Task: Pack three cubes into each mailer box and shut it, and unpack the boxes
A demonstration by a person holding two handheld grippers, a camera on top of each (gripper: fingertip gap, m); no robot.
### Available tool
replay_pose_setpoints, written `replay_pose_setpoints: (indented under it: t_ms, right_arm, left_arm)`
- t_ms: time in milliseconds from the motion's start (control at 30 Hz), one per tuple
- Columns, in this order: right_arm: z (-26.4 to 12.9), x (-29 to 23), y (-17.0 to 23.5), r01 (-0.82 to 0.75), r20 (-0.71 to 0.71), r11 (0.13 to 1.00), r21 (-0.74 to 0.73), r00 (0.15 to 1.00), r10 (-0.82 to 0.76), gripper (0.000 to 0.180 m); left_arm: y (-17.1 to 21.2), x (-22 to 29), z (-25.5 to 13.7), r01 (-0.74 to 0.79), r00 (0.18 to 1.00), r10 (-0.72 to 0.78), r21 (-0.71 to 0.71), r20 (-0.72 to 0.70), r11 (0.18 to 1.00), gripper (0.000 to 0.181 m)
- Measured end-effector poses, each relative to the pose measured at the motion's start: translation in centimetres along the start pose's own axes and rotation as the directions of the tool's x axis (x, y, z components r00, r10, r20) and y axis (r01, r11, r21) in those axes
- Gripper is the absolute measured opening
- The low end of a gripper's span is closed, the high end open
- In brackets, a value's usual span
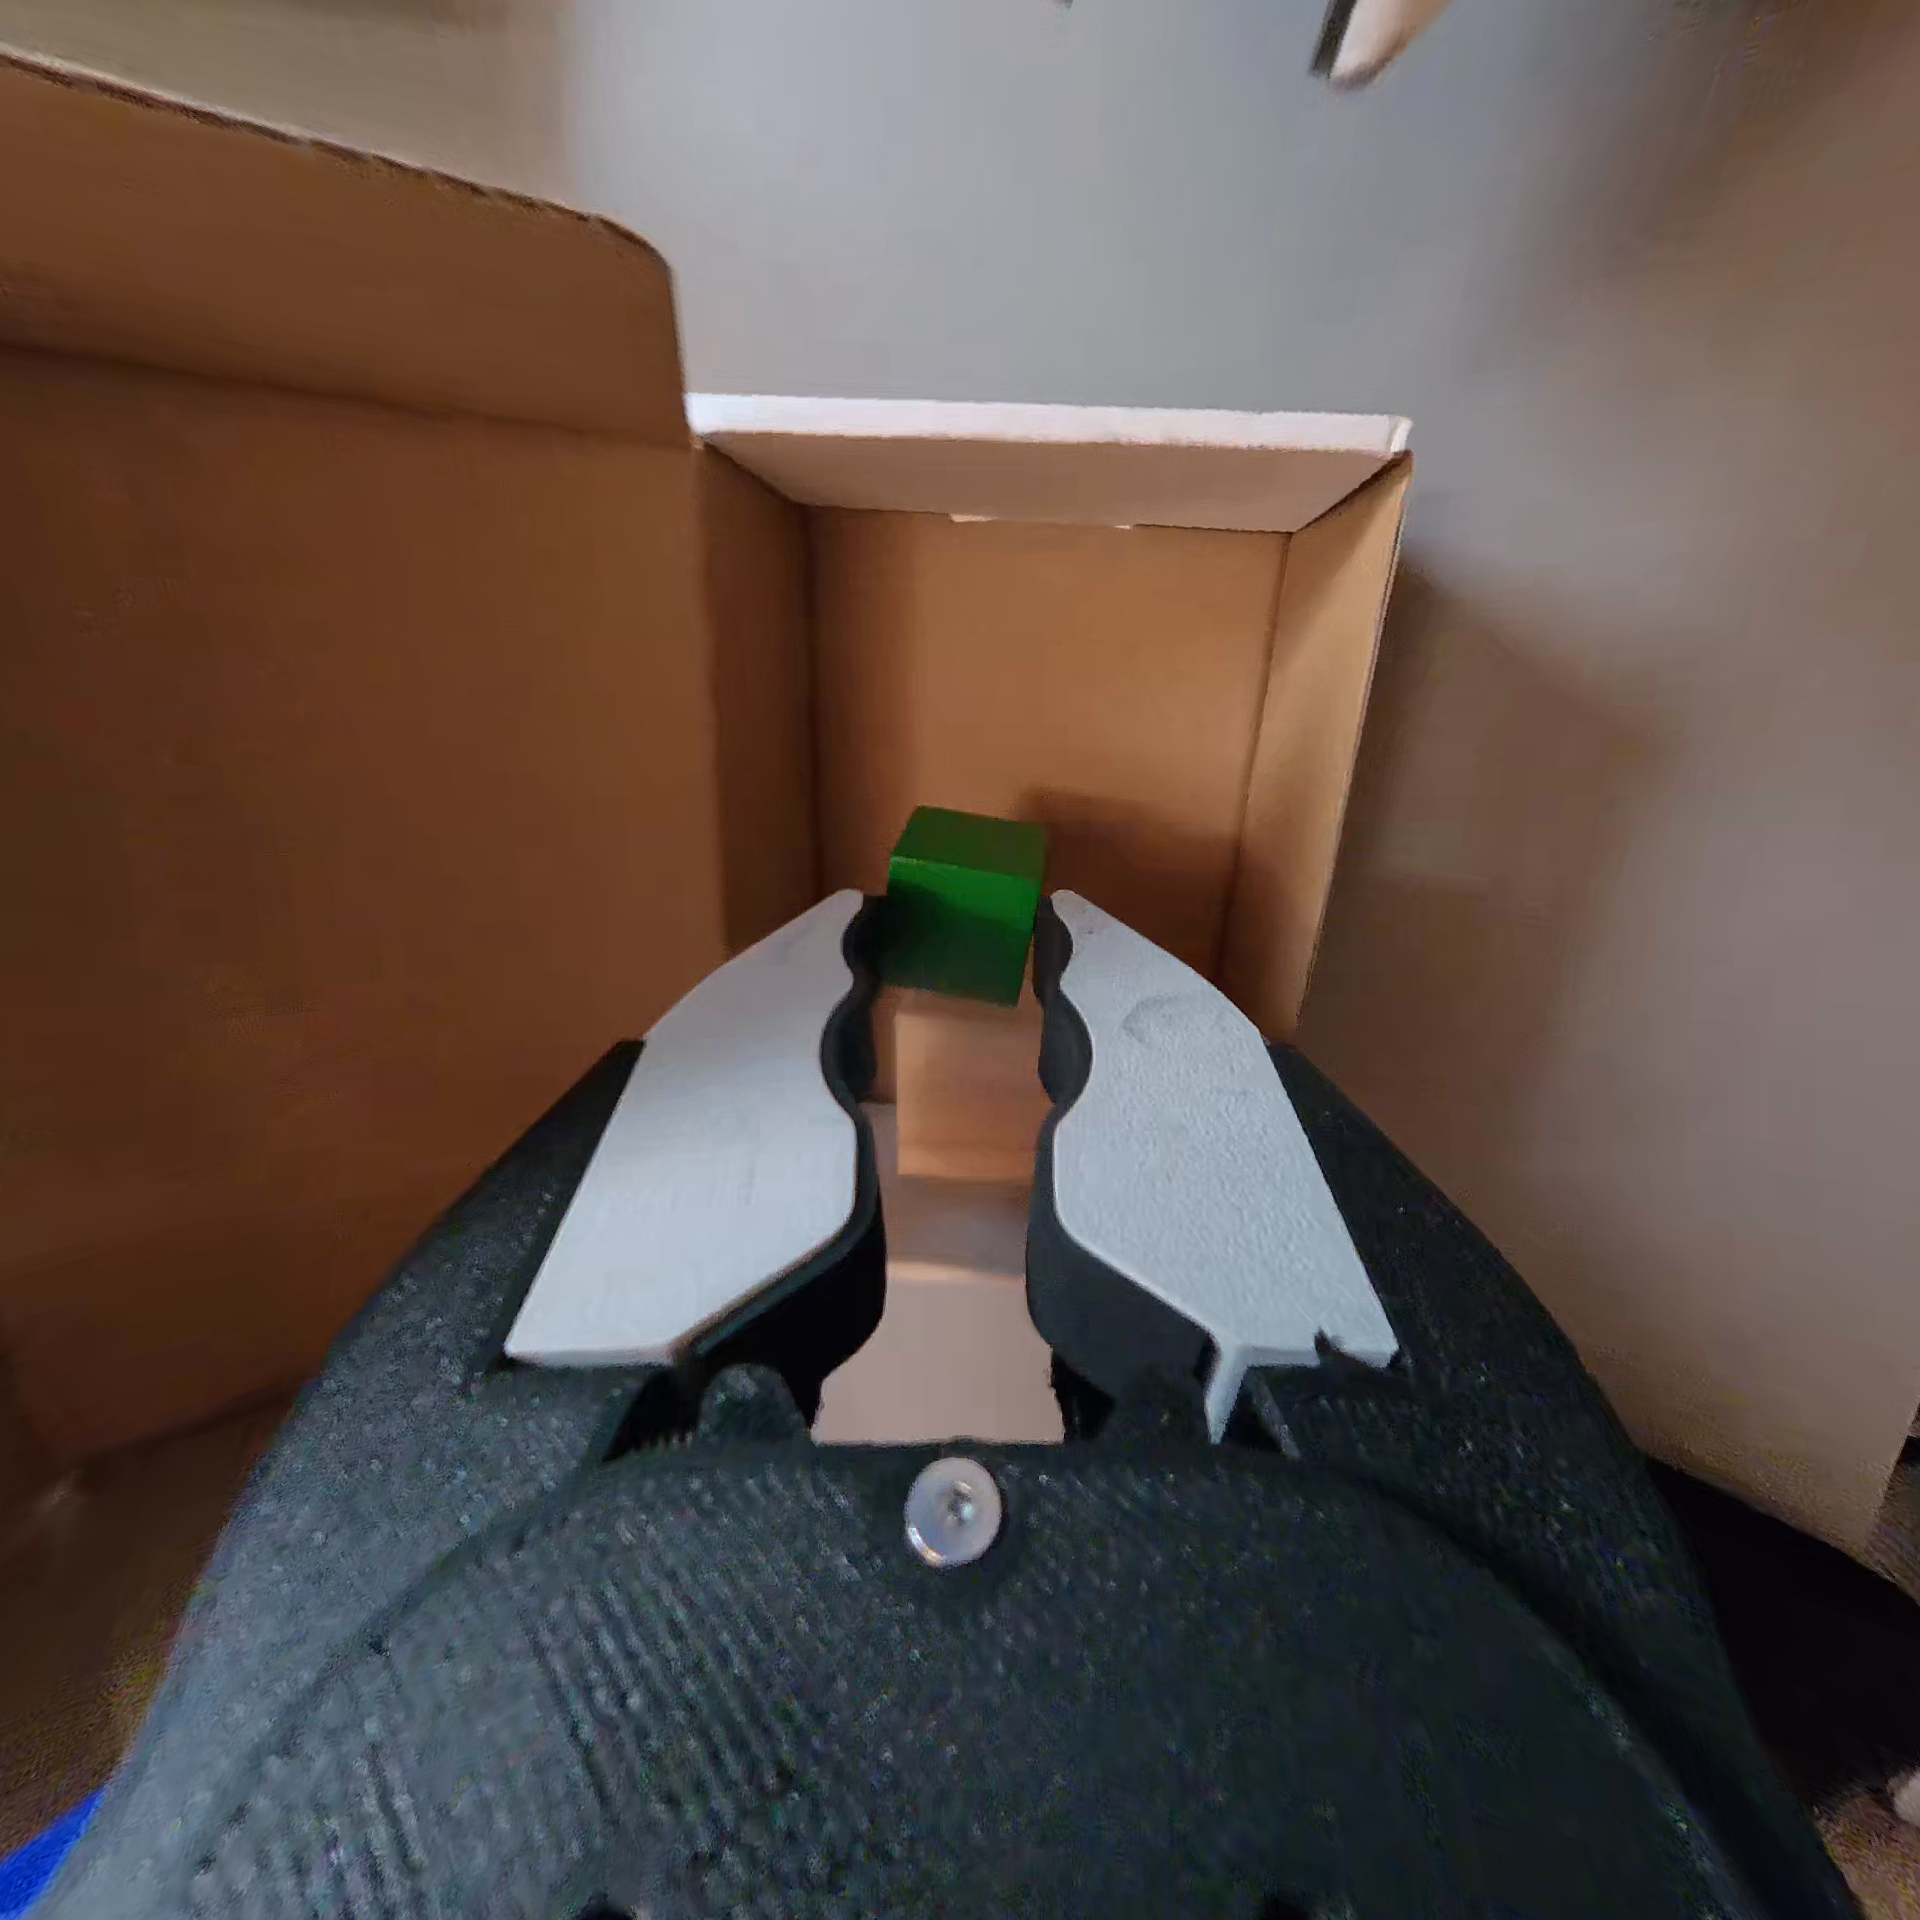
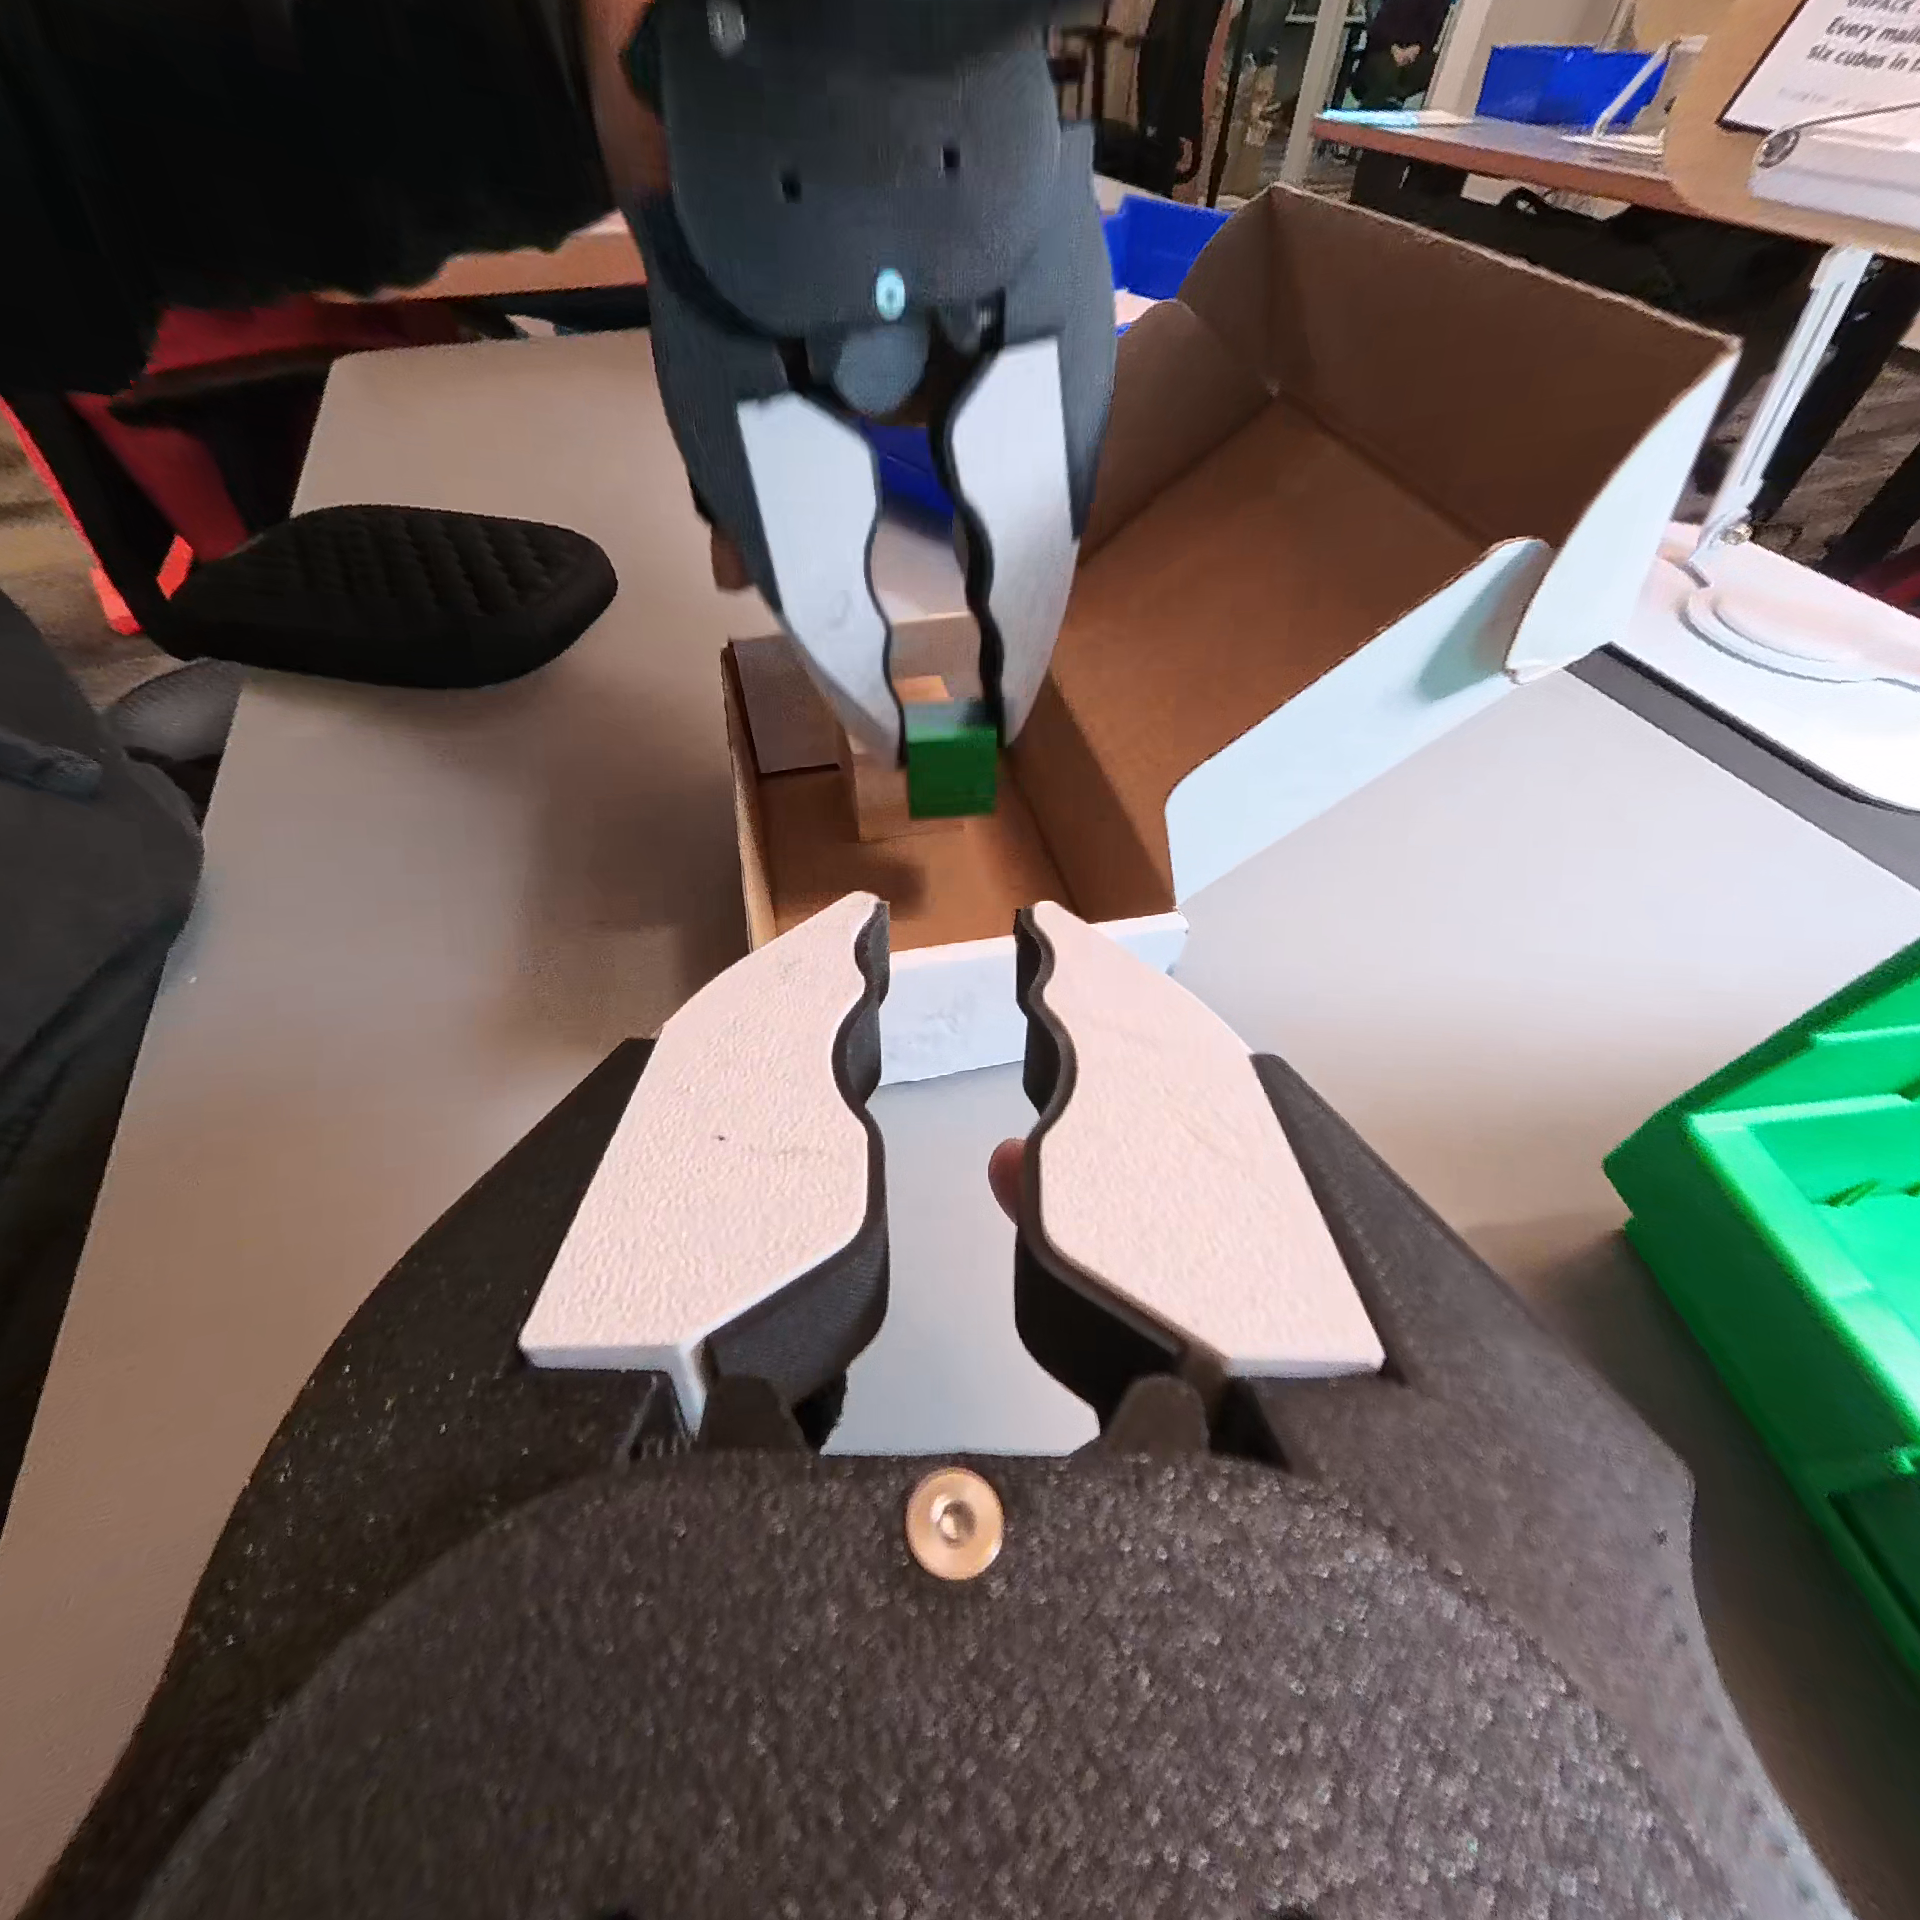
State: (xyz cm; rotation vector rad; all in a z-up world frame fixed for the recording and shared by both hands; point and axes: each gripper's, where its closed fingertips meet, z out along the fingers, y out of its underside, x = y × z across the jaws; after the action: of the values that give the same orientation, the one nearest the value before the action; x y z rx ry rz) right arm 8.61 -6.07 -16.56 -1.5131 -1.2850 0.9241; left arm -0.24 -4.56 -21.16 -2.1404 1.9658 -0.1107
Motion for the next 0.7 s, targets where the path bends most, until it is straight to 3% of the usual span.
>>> replay_pose_setpoints:
  t_ms: [300, 700]
  right_arm:
    - [0.1, 0.1, 0.4, 0.005, -0.003, 1.000, -0.021, 1.000, -0.005, 0.023]
    - [0.3, 0.0, 0.7, 0.000, 0.002, 0.999, -0.033, 1.000, 0.000, 0.023]
  left_arm:
    - [0.2, 0.4, 3.3, 0.007, 1.000, -0.007, -0.049, -0.015, 0.999, 0.027]
    - [0.6, 0.5, 3.7, 0.020, 1.000, -0.019, -0.078, 0.013, 0.997, 0.034]
